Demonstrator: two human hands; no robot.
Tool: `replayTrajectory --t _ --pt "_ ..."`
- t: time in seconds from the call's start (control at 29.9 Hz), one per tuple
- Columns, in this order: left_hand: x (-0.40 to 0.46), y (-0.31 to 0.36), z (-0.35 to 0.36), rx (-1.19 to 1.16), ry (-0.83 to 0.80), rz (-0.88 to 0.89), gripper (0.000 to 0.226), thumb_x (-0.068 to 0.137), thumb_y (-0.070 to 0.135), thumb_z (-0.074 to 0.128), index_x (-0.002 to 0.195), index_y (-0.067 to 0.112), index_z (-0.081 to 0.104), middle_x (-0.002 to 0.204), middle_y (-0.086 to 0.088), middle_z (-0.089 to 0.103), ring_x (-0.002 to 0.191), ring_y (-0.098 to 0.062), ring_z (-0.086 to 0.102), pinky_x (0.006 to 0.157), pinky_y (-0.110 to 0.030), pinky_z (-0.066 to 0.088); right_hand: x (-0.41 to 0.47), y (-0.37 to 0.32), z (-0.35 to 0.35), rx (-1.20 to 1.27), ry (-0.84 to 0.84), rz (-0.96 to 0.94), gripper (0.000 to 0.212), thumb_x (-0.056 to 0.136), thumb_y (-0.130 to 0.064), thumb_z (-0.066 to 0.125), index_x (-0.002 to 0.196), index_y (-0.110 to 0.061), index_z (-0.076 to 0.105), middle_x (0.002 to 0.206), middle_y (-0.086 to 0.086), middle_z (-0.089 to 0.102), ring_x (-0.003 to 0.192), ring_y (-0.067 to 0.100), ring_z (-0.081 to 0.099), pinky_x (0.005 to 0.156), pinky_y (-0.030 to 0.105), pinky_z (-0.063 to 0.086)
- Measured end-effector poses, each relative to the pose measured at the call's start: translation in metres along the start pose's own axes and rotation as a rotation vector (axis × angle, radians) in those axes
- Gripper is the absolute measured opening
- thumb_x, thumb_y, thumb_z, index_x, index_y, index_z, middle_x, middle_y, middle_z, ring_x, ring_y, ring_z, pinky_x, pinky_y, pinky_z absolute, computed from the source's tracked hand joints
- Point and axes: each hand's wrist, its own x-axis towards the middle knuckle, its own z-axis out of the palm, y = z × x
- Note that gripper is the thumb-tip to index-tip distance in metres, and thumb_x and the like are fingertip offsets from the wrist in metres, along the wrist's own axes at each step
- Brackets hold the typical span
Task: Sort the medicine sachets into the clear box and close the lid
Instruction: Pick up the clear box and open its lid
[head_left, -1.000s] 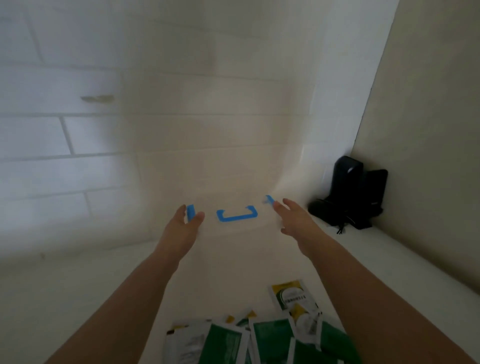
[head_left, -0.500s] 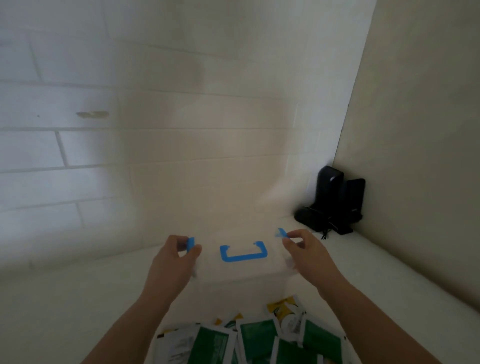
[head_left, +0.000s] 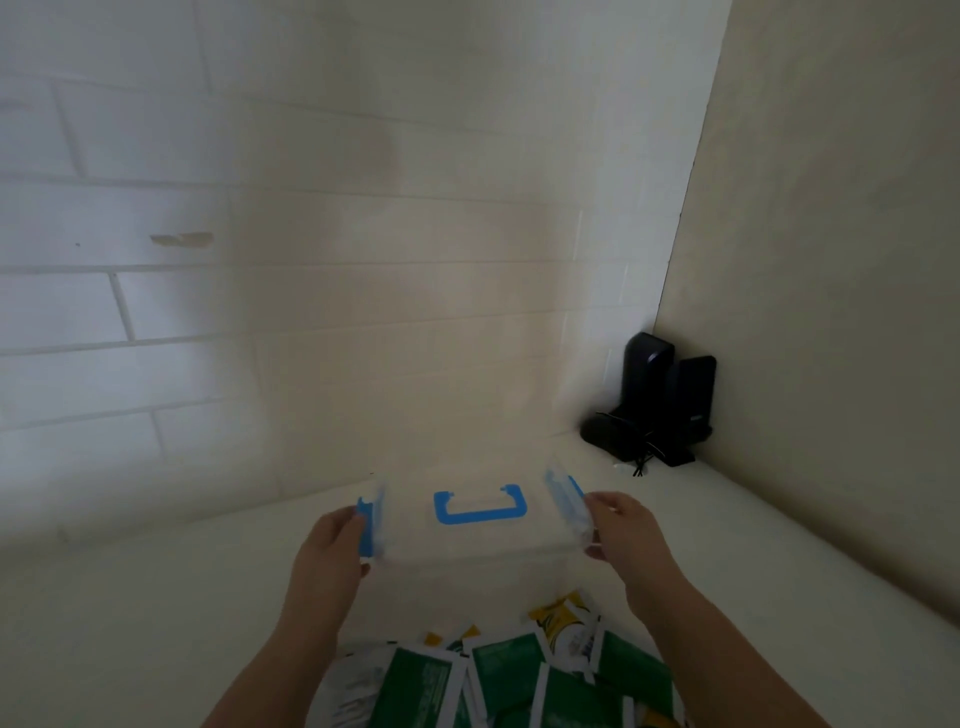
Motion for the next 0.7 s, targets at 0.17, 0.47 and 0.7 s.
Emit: replayTrajectory --t 0.17,0.47,0.7 --pt "-0.010 0.015 -0.013 0.254 0.026 0.336 0.027 0.091 0.023 0.049 0.114 0.014 0.060 0.127 -0.011 0.054 0.104 -0.017 0.049 0.091 -0.031 0.036 -0.010 -0.019 -0.008 -0.297 -0.020 -0.359 0.030 0.088 -0.034 0.053 0.105 -0.013 0.065 0.103 -0.002 0.061 0.085 0.005 0.052 0.072 0.016 0.038" --pt "-0.038 0.042 -0.012 0.081 -0.073 0.318 0.044 0.090 0.029 0.051 0.133 0.023 0.043 0.138 0.004 0.046 0.121 -0.008 0.041 0.100 -0.020 0.027 -0.029 -0.032 0.000 -0.201 0.054 -0.349 0.033 0.081 -0.032 0.063 0.109 -0.014 0.063 0.118 0.004 0.061 0.101 0.010 0.054 0.088 0.025 0.041" --pt "-0.060 0.078 -0.020 -0.096 -0.212 0.633 0.048 0.087 0.015 0.053 0.118 0.048 0.039 0.109 0.027 0.064 0.110 0.004 0.055 0.092 -0.021 0.040 -0.049 -0.076 -0.043 0.232 -0.211 -0.463 0.042 0.071 -0.016 0.070 0.112 -0.017 0.058 0.081 -0.003 0.071 0.064 0.007 0.064 0.058 0.019 0.052"
